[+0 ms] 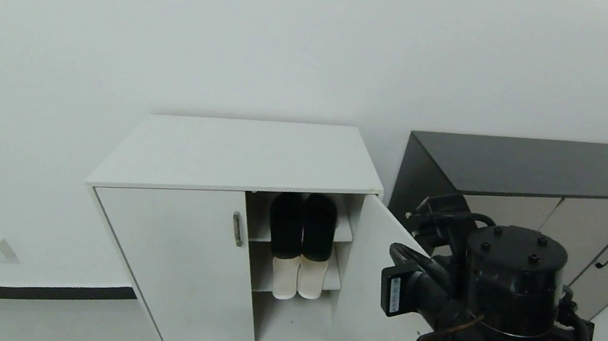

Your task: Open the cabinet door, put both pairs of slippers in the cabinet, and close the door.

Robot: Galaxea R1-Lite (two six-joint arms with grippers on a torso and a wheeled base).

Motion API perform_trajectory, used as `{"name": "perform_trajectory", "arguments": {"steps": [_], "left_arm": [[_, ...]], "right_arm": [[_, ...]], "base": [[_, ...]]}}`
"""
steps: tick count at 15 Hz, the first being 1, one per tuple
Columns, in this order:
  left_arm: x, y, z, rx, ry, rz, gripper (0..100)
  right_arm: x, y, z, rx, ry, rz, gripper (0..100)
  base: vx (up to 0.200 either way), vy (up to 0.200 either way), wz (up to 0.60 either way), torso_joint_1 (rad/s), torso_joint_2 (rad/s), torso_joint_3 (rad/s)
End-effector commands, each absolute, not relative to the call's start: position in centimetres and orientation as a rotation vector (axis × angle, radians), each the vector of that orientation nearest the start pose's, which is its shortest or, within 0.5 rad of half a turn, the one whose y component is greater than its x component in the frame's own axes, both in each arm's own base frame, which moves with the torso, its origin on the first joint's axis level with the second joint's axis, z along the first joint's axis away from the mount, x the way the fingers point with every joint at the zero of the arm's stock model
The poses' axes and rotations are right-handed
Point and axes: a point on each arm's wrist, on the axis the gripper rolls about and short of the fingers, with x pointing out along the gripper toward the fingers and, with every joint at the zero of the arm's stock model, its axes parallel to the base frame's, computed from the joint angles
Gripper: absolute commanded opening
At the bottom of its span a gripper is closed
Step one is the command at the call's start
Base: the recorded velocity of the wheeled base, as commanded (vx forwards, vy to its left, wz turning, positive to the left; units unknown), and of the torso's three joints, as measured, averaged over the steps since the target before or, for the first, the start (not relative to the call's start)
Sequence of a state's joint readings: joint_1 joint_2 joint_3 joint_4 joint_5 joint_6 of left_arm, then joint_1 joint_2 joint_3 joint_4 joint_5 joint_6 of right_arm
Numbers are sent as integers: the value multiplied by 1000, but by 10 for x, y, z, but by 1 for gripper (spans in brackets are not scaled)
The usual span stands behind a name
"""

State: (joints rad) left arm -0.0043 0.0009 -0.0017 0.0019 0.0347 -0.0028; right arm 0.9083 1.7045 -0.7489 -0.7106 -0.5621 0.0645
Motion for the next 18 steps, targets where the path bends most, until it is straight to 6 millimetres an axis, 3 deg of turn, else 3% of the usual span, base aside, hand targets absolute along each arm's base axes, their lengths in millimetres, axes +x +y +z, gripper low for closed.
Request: {"name": "perform_trajectory", "arguments": {"steps": [1, 3, 7, 8, 9, 11, 13, 18], "left_arm": [[-23, 1, 76, -3, 1, 32, 0], [-23, 1, 76, -3, 1, 32, 0], [-23, 1, 76, -3, 1, 32, 0], [-23, 1, 76, -3, 1, 32, 0], [-23, 1, 76, -3, 1, 32, 0], [-23, 1, 76, -3, 1, 32, 0], [-23, 1, 76, -3, 1, 32, 0], [-23, 1, 76, -5, 1, 32, 0]], "right_arm": [[195, 227, 174, -99, 192, 333, 0], [198, 225, 176, -93, 185, 321, 0], [221, 211, 180, -87, 176, 234, 0], [240, 202, 177, -86, 185, 176, 0], [240, 202, 177, -86, 185, 176, 0], [284, 188, 170, -67, 202, 155, 0], [311, 184, 163, -66, 213, 105, 0], [349, 173, 152, -62, 278, 80, 0]], "base": [[-200, 0, 0, 12, 7, 2], [-200, 0, 0, -15, 0, 7], [0, 0, 0, 0, 0, 0], [0, 0, 0, 0, 0, 0], [0, 0, 0, 0, 0, 0], [0, 0, 0, 0, 0, 0], [0, 0, 0, 0, 0, 0], [0, 0, 0, 0, 0, 0]]}}
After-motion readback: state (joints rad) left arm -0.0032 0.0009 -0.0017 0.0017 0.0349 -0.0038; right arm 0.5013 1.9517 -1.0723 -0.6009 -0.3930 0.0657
